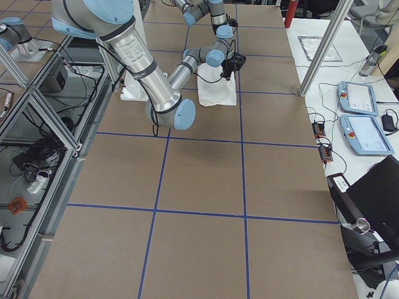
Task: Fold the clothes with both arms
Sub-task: 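Fold the near edge over the shirt away from the robot with both grippers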
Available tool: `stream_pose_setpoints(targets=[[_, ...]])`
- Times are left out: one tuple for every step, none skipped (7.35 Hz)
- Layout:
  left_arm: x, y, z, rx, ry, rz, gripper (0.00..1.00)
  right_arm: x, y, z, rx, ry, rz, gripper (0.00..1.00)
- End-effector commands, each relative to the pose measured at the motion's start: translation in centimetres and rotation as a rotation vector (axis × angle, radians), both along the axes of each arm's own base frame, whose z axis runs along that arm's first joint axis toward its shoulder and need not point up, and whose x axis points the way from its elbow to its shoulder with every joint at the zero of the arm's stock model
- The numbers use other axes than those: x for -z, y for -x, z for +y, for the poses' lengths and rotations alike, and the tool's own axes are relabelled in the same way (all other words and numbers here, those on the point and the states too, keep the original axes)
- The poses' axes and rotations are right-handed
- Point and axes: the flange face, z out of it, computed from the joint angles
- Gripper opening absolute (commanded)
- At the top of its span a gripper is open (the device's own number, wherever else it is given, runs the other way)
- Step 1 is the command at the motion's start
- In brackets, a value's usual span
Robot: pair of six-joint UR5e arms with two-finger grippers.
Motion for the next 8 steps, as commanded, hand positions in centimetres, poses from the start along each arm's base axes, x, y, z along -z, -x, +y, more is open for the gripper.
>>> stream_pose_setpoints(targets=[[-1.6,-1.1,-1.6,0.003,-0.004,-0.009,0.00,-1.0,0.4,-1.5,-0.017,0.008,0.005,0.00],[-1.5,-1.3,-1.8,0.010,0.006,-0.008,0.45,-1.1,0.3,-1.6,-0.017,0.005,0.008,0.98],[-1.1,-1.8,-2.2,0.010,0.009,-0.010,0.99,-1.0,0.3,-1.7,-0.023,0.009,0.003,1.00],[-1.2,-1.2,-3.0,0.026,0.015,-0.017,1.00,-1.1,0.2,-1.7,-0.025,0.009,0.003,1.00],[-1.4,-0.4,-3.9,0.043,0.018,-0.023,1.00,-1.1,0.1,-1.9,-0.029,0.010,0.003,1.00],[-1.9,0.3,-4.8,0.057,0.020,-0.031,1.00,-1.0,0.0,-1.9,-0.029,0.008,0.000,1.00],[-2.1,1.2,-5.6,0.070,0.021,-0.037,1.00,-1.0,0.1,-1.7,-0.019,0.000,0.002,1.00],[-2.4,2.4,-6.1,0.050,0.022,-0.033,1.00,-0.9,0.2,-1.3,0.005,-0.017,0.005,1.00]])
